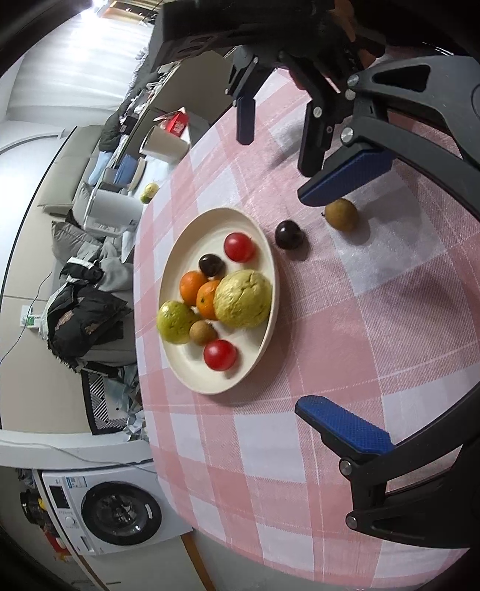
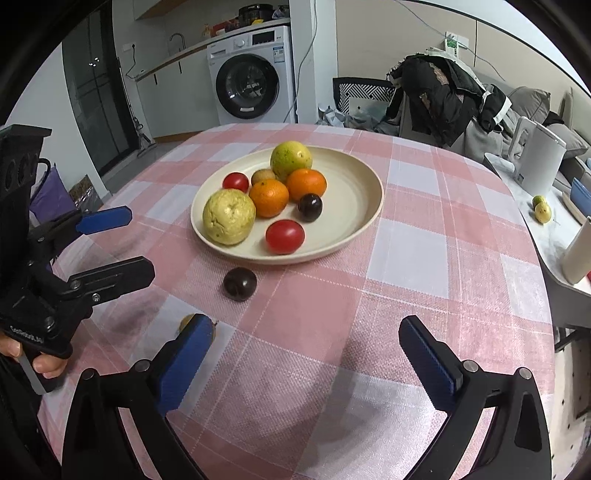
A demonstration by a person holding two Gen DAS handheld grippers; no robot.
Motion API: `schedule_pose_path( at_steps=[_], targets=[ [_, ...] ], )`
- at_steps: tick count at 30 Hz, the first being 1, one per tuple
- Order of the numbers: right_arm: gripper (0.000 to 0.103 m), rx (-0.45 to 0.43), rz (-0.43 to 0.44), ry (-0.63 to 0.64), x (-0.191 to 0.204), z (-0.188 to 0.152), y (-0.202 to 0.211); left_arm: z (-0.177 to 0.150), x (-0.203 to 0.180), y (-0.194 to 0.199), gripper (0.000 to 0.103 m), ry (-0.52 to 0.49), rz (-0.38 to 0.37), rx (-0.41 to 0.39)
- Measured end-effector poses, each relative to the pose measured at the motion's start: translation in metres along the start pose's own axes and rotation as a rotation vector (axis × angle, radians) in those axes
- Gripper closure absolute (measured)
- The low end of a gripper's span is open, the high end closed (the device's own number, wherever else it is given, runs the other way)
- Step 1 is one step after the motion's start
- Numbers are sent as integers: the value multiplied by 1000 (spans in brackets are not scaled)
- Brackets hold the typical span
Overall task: Organize fruits
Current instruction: 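Move both open tools toward the last plum and small brown fruit, then grasp the small brown fruit with the left tool while the right tool grasps the dark plum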
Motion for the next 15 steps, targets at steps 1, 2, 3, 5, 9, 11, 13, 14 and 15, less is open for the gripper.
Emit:
schedule_pose_path(
  at_steps=[1,2,3,5,9,11,13,14,15],
  targets=[
    [0,6,-1,-1,-1,-1,-1,-1,-3,-2,1,-3,-5,8],
    [0,10,-5,1,-2,-2,-2,-3,-6,-4,1,-6,-15,16],
    [0,13,-9,3,-3,-3,-2,-5,-8,-7,1,-7,-25,25],
    [0,23,-21,9,-6,-5,-3,-9,-15,-12,1,-9,-43,45],
    [0,29,-35,2,-12,-6,-2,-14,-31,-21,1,-25,-88,78],
    [0,39,-47,-5,-17,-7,-3,-17,-40,-24,2,-40,-102,87],
    [0,44,-65,-10,-22,-8,-3,-20,-49,-27,6,-62,-116,99],
    [0,46,-67,-15,-23,-9,-4,-21,-55,-29,11,-77,-129,109],
    [0,48,-69,-19,-25,-9,-4,-23,-59,-29,14,-90,-136,114]
  ],
)
Point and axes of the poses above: each gripper's, at about its wrist camera, not at the fingertips, and y roughly against the way its jaws point, x to its left, z to its top, the point moved 10 cm from there along -y, roughly the way its jaws point, and after that the axes turned 8 degrees about -y, right-handed, at the moved point
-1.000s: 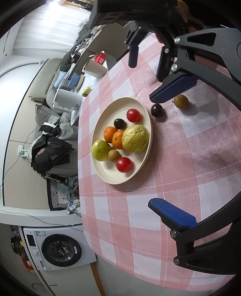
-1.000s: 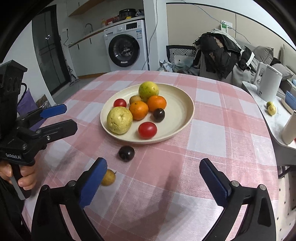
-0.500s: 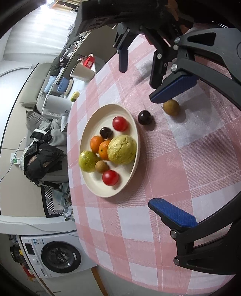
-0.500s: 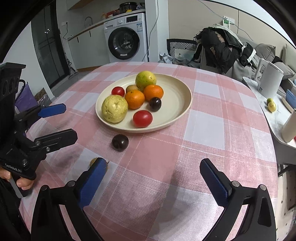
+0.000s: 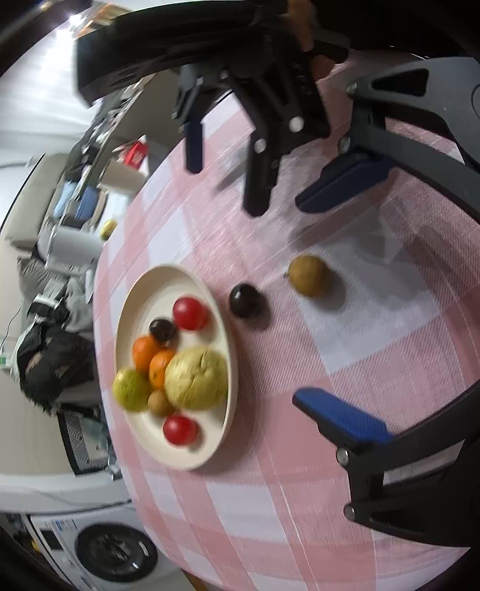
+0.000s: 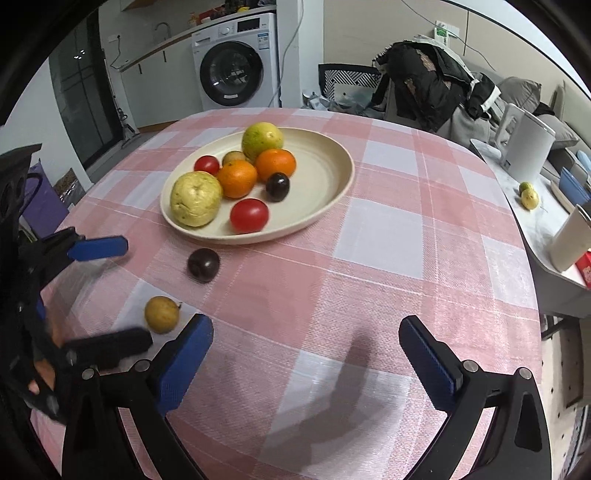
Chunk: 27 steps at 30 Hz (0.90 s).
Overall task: Organize fruits
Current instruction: 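Grasp the small brown fruit with the left tool while the right tool grasps the dark plum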
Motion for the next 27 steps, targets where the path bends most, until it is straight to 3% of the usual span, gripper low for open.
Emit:
schedule_pose_path(
  at_steps=[7,11,13,27],
  targets=[
    [0,0,3,-5,-3,0,-1,-3,-18,-11,47,-43,-46,26],
    [0,1,7,4,-2,0,-2,-2,-22,-11,75,-53,-74,18],
    [0,1,11,3,-1,0,-2,-1,-22,-12,81,-53,-77,18],
    [0,-3,75,4,24,3,-10,14,33,29,81,49,2,-87]
  ],
)
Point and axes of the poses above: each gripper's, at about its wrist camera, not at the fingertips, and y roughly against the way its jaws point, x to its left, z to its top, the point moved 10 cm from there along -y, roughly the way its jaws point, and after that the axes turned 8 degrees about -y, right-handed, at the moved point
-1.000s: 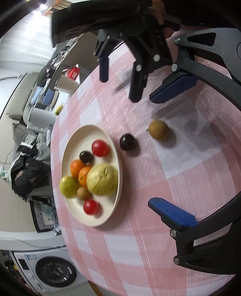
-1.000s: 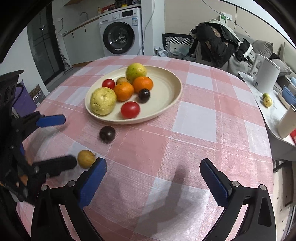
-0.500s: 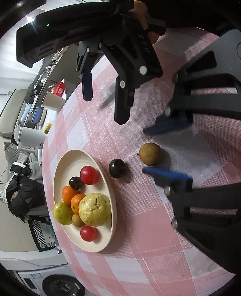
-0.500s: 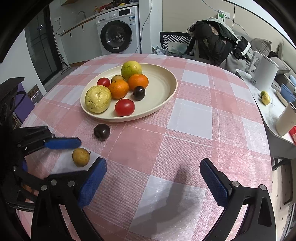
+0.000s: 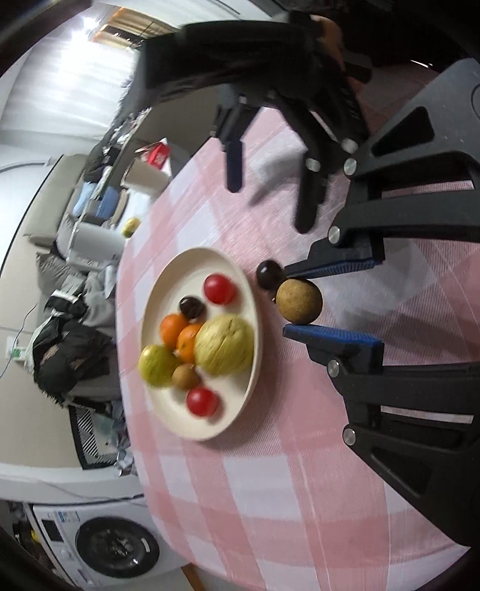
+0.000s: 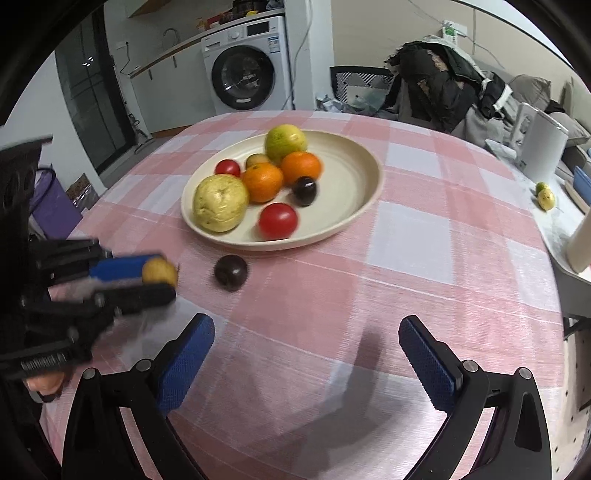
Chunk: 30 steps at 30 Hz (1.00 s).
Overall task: Organize fruits
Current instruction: 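Grasp the small brown fruit with the left tool while the right tool grasps the dark plum, then carry both fruits over the plate and open both tools to drop them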
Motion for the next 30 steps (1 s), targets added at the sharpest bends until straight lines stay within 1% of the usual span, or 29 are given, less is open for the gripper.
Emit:
schedule_pose_path(
  at_steps=[4,6,8,9,11,15,16,17,18,19,20,22,25,30],
  targets=[
    [3,8,17,42,23,0,-11,4,17,10,81,18,29,-21],
    [9,11,22,63,31,0,-16,6,24,14,81,20,44,-31],
    [22,24,16,88,39,0,-22,8,28,17,81,26,51,-35],
    [25,31,13,97,42,0,-25,8,31,18,81,28,56,-38],
    [27,31,-6,120,48,2,-29,9,35,21,81,32,67,-45],
    [40,18,-1,143,58,6,-33,9,41,23,81,40,80,-48],
    [45,15,2,144,60,7,-35,9,42,24,81,43,78,-48],
    [48,10,2,146,61,8,-35,9,42,23,81,45,76,-49],
    [53,8,3,147,61,8,-35,9,42,24,81,45,77,-51],
    [60,4,5,147,63,9,-35,9,43,25,81,43,80,-53],
    [62,2,3,146,63,10,-35,10,43,25,81,43,85,-53],
    [72,-2,5,143,63,11,-35,10,44,25,81,47,86,-53],
    [77,-2,7,132,60,10,-33,9,45,25,81,49,89,-55],
    [77,-5,17,126,57,8,-27,9,45,25,81,49,93,-56]
  ],
)
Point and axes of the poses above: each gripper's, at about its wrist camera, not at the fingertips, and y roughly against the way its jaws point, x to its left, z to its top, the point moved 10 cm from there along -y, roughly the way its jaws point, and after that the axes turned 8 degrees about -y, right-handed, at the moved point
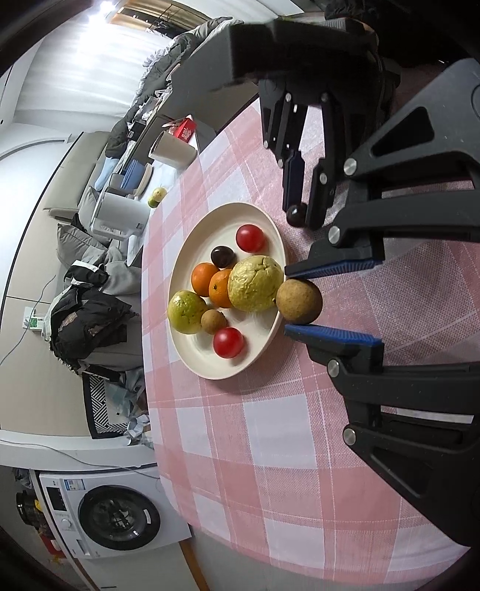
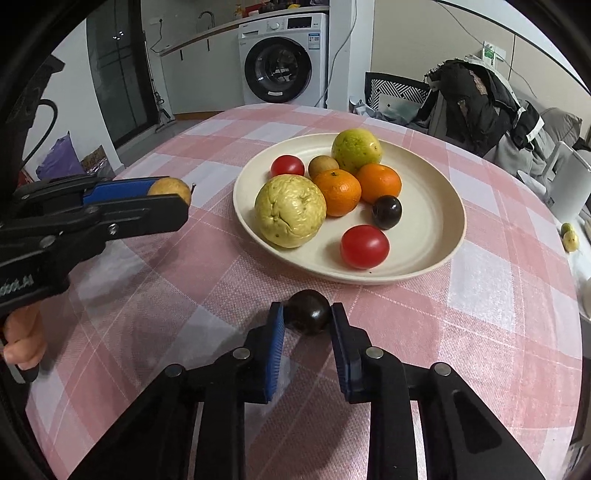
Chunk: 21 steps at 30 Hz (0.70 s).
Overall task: Organize fruits
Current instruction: 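Carry both fruits over the plate and open both tools to drop them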
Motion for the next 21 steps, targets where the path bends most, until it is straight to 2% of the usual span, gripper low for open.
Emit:
schedule_pose_path(
  at_steps=[7,15,21],
  targets=[
    [77,-48,9,-21,-7,2,19,0,3,-2,81,2,5,4],
    [77,-137,18,-98,-29,23,36,8,9,-7,81,11,14,-11],
    [77,-175,-8,-134,-42,39,37,20,16,-17,81,8,38,-26]
  ],
)
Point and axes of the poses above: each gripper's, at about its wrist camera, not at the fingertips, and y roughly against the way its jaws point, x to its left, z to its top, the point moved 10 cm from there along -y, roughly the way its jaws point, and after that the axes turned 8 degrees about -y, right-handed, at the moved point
